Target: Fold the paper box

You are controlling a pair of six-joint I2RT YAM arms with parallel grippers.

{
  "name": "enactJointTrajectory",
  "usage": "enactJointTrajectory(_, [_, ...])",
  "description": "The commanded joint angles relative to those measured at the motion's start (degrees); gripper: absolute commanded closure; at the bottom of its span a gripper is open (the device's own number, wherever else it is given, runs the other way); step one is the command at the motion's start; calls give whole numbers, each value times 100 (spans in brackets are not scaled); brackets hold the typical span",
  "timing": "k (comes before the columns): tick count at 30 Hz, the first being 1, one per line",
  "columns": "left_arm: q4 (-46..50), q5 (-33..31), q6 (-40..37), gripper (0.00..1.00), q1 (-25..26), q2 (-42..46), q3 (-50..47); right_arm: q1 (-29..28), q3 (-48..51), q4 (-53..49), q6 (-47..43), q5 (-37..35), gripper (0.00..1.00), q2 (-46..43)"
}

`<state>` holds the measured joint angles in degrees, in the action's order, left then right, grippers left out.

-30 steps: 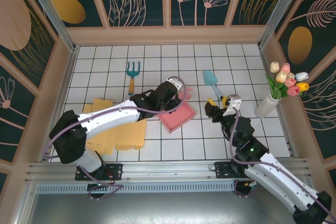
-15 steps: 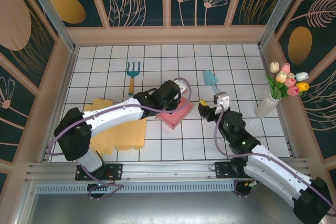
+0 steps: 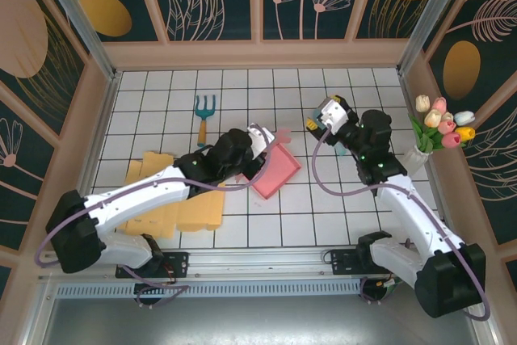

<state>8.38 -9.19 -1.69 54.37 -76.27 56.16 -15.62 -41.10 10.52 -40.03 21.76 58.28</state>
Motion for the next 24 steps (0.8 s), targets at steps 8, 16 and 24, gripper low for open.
enactJointTrajectory(8, [-880, 514, -497, 98, -24, 377, -500, 173, -730, -1894, -2570, 2239, 33, 1153])
enactJointTrajectory(16, [-950, 549, -528, 98, -25, 319, -547, 104, -663, -2051, -2850, 2543, 35, 1304])
enactJointTrajectory(24, [-988, 634, -541, 98, -29, 373, -615, 9, -813, -2321, -3054, 2624, 35, 1229])
